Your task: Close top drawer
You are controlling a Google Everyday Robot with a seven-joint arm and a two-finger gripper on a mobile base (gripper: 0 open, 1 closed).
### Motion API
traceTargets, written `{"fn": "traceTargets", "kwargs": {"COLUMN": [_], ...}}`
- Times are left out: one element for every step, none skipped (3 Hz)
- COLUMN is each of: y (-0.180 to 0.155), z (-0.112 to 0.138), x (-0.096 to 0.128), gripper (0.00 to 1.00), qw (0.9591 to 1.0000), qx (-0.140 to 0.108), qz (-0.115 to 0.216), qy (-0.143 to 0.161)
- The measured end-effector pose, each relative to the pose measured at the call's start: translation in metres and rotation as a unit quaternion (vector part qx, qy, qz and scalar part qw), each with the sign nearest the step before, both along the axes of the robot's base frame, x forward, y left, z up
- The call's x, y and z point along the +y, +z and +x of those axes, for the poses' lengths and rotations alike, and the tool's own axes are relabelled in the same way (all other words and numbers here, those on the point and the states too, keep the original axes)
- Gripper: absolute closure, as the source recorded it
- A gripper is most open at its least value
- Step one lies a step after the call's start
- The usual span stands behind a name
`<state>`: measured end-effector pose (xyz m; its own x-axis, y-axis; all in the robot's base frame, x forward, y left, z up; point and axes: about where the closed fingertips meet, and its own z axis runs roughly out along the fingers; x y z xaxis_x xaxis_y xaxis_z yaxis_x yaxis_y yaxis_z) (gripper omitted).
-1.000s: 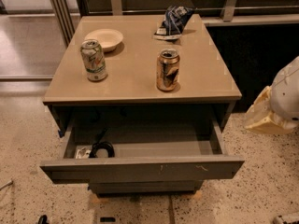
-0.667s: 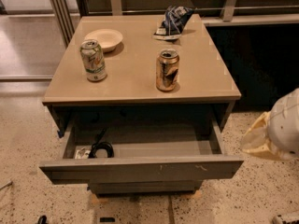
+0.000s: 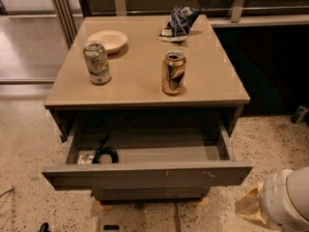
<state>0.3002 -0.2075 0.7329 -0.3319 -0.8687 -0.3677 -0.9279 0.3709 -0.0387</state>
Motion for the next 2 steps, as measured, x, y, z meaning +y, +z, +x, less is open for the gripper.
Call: {"fn": "traceTargets", "kwargs": {"y": [-0.013,-0.032], "z": [-0.011,-0.014], "x": [0.000,-0.001], "gripper": [1.00,1.00], "qw": [0.9999,0.9998], "qx": [0.016,0.013], "qz": [0.001,-0.001], "qy": [0.000,0.014]}}
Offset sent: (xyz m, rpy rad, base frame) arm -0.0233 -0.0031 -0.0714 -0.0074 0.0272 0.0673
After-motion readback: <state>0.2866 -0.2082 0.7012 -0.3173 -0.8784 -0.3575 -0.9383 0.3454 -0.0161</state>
